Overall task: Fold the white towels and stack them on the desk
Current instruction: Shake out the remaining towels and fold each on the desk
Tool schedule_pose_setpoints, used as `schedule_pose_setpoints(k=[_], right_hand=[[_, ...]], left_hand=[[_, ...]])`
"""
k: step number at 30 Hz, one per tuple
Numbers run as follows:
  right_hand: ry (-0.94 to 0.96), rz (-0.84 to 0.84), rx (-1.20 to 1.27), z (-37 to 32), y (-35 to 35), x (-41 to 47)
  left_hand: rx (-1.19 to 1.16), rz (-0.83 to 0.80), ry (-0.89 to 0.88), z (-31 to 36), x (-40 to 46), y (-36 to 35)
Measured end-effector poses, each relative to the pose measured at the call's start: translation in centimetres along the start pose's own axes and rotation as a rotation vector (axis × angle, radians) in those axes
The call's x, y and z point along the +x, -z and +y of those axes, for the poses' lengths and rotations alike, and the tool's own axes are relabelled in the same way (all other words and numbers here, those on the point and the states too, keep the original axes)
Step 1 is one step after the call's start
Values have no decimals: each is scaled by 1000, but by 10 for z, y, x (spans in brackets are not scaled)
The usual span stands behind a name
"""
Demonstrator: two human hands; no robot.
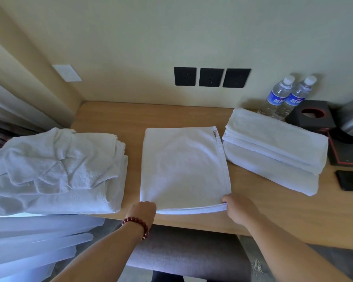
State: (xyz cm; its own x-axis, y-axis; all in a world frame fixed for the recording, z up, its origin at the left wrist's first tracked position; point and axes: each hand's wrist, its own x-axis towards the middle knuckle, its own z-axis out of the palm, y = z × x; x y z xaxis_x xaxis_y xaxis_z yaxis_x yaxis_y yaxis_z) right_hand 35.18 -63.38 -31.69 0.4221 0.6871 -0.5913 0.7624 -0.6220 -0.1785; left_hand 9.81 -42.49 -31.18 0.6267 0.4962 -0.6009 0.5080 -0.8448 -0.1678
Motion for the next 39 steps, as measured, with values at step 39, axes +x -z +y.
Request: schedule_pose_setpoints(k=[39], right_hand=[[-234,89,791,20,45,72]], left_hand=[[-1060,-76,491,-59,89,52]])
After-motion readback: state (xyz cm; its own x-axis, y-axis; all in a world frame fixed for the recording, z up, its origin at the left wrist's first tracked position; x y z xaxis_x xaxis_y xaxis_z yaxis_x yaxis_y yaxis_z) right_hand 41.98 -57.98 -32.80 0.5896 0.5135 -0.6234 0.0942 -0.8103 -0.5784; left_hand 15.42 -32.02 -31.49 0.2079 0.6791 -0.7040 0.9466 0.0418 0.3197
